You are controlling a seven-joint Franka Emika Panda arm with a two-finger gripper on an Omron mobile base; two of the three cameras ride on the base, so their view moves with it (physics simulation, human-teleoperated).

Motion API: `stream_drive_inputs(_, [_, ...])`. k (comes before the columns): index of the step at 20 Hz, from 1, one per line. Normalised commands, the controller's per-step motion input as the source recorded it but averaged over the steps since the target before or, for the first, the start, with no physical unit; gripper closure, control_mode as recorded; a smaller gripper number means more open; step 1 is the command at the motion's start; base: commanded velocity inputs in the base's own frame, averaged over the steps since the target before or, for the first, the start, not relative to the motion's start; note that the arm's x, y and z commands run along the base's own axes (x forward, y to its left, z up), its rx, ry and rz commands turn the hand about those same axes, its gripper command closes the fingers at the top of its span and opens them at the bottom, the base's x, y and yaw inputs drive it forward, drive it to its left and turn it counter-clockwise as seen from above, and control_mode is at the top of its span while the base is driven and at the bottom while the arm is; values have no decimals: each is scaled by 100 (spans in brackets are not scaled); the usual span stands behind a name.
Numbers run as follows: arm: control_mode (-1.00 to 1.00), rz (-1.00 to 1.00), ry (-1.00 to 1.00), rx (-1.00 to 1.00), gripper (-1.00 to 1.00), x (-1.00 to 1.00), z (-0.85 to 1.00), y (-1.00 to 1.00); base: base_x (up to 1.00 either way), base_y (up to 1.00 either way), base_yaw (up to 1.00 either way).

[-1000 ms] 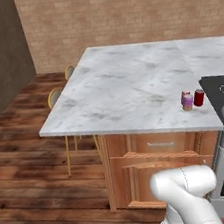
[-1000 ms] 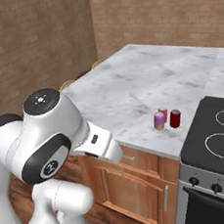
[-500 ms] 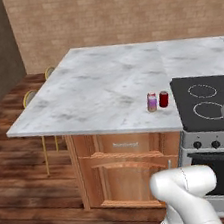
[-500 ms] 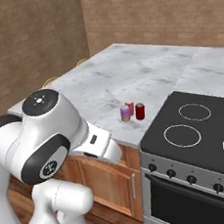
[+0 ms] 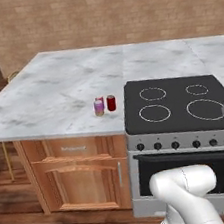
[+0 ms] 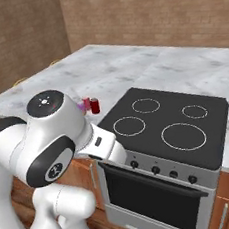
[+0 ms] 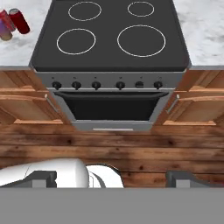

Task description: Four empty soda cans are scattered around the kitchen. Gather all the cans and cluster them next to the stove for recycling.

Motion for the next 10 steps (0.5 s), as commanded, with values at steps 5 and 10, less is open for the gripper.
stream_drive_inputs(5, [100, 0, 0, 0, -100, 0, 0, 0, -32, -60, -32])
stream_drive_inputs(10, [100, 0, 0, 0, -100, 0, 0, 0, -22, -52, -37])
